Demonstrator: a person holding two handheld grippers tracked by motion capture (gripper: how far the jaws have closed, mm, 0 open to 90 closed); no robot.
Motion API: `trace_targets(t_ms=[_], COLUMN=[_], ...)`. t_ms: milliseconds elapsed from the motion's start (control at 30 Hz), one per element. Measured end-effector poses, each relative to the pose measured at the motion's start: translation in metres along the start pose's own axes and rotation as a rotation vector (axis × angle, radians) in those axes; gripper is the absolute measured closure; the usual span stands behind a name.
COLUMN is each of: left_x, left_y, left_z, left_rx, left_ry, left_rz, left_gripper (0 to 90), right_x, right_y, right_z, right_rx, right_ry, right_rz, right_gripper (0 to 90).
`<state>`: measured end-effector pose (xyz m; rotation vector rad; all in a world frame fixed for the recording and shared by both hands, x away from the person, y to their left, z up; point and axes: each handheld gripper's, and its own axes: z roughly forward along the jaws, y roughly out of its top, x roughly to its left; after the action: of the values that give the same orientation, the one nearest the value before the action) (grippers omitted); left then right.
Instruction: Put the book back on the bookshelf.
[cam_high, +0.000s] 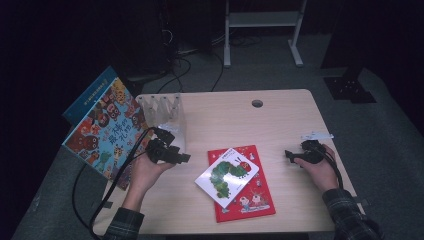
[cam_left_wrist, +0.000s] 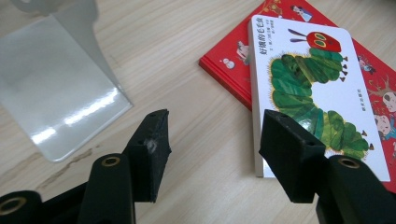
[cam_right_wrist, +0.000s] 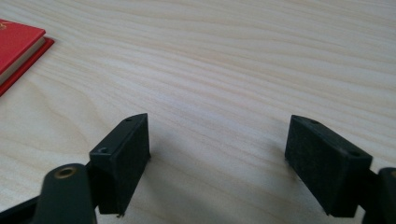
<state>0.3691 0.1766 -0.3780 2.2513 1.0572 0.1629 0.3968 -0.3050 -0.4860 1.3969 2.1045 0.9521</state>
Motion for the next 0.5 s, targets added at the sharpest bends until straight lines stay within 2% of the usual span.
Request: trace_targets(t_ms=[67, 100, 133, 200, 267, 400, 433, 500], left_x=[-0.005, -0.005, -0.007, -0.007, -0.008, -0.011, -0.012, -0.016], left_y=[-0.004, -0.004, -0.007, -0.012, -0.017, -0.022, -0.024, -0.028], left_z=[0.006, 0.006, 0.010, 0.014, 0.021, 0.029, 0.031, 0.039], left_rx=[0.005, 0.005, -0.005, -0.032, -0.040, -0.023, -0.017, 0.008], left_ry=[0.006, 0.006, -0.004, -0.042, -0.052, -0.069, -0.064, -0.070], left_rz=[0.027, 0.027, 0.041, 0.023, 0.024, 0.034, 0.043, 0.068], left_gripper=[36.5, 35.1, 33.6, 32.6, 30.9, 27.8, 27.8, 26.5], right_x=[0.001, 0.001, 0.001, 0.001, 0.002, 0.004, 0.004, 0.008], right_y=[0.000, 0.000, -0.001, 0.000, 0.000, 0.001, 0.001, 0.002], right_z=[-0.001, -0.001, -0.002, -0.003, -0.004, -0.007, -0.007, -0.012], right_rx=[-0.010, -0.010, -0.010, -0.005, -0.003, 0.003, 0.003, -0.008], right_ry=[0.010, 0.010, 0.013, 0.015, 0.024, 0.055, 0.055, 0.089], right_rz=[-0.006, -0.006, -0.011, -0.013, -0.018, -0.020, -0.020, -0.023], right_gripper=[28.4, 28.4, 32.5, 36.7, 39.1, 41.3, 41.3, 43.5])
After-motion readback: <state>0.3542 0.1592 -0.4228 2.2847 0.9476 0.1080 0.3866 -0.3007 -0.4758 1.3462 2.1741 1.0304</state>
